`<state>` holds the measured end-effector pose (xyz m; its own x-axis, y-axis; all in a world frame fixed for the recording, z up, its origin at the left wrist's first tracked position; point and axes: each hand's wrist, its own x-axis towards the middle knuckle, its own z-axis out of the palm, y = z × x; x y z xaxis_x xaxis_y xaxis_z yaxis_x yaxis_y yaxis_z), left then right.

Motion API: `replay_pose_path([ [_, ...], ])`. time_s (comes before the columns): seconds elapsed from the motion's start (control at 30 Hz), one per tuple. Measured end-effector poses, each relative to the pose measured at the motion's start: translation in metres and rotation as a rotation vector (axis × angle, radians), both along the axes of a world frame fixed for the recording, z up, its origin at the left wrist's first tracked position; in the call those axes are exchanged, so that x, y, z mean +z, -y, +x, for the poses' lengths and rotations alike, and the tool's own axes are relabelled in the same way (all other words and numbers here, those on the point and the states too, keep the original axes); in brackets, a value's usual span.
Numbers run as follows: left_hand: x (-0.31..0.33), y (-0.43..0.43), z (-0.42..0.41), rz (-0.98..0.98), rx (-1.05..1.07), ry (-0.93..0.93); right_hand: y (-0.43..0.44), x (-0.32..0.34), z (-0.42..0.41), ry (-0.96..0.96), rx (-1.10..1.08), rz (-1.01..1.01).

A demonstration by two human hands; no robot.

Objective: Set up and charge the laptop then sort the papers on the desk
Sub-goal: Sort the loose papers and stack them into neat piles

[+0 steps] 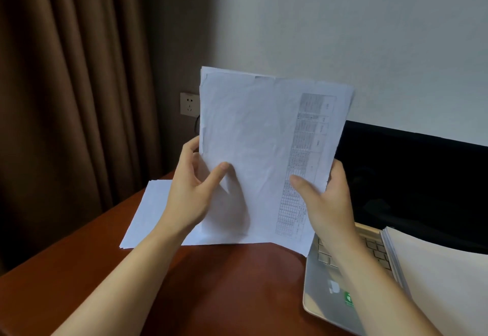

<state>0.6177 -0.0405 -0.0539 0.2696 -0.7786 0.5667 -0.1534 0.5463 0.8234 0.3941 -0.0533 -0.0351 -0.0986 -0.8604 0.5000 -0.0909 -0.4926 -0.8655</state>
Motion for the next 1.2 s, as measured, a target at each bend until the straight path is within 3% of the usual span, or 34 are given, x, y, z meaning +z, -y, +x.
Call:
replay_pose_path([
  [0.37,0.000,0.001,-0.001,0.047,-0.057,0.011,-0.003,0.001,0.005,-0.085,-0.020,0.010],
  [0.77,0.009,-0.007,0.001,0.327,-0.126,-0.043,-0.005,0.013,0.002,-0.064,-0.007,0.148],
  [0.97,0.018,-0.020,-0.016,0.491,-0.258,-0.144,-0.030,0.025,-0.034,-0.116,-0.020,0.236],
  [1.2,0.026,-0.036,-0.089,0.696,-0.362,0.046,-0.079,0.020,-0.131,-0.101,-0.138,0.452],
])
